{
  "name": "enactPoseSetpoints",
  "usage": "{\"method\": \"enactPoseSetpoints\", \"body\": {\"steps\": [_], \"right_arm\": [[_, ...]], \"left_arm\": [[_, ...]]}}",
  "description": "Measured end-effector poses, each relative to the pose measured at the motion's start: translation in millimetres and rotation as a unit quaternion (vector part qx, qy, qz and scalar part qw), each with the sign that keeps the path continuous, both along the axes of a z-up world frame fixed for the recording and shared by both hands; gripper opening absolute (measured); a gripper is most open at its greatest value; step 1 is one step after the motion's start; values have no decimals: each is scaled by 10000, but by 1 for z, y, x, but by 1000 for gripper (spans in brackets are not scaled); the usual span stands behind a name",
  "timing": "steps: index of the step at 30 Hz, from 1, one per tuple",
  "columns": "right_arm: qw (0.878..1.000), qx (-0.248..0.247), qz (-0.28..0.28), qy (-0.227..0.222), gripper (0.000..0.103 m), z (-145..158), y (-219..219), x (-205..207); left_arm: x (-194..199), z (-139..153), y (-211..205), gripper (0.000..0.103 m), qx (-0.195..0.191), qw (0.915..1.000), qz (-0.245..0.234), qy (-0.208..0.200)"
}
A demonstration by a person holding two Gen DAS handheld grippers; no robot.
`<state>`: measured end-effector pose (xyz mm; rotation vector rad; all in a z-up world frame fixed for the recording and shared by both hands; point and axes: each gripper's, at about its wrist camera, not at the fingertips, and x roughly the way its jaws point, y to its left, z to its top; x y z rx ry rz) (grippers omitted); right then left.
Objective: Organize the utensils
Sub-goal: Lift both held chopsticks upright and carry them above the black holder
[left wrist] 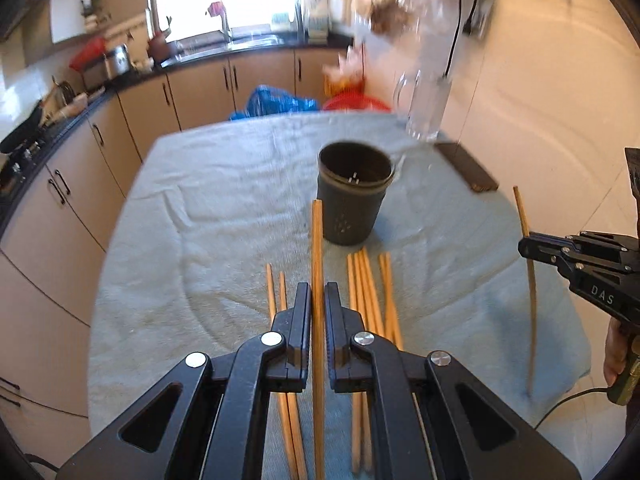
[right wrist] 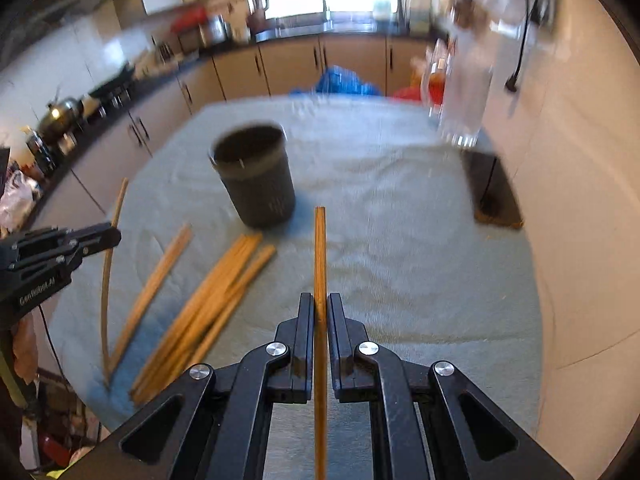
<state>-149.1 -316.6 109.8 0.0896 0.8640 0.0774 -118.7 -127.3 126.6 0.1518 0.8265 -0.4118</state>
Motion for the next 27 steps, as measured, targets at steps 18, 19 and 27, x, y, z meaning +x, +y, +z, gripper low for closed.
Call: {"method": "enactPoseSetpoints", "body": {"steps": [18,19,27], "right_arm": [[9920,177,72,-1251,7,55,36,-46],[9914,212,62,-1292,7,57,34,-44],[9794,652,-115,-1907,7,101,27,-13]], "left_arm": [[-71,63,22,6,-750,9896,407,-1157],[-70,67,21,6,-782,9888,412,-1201],[-33,117,14,6,-1231,9806,348,-1482]]}}
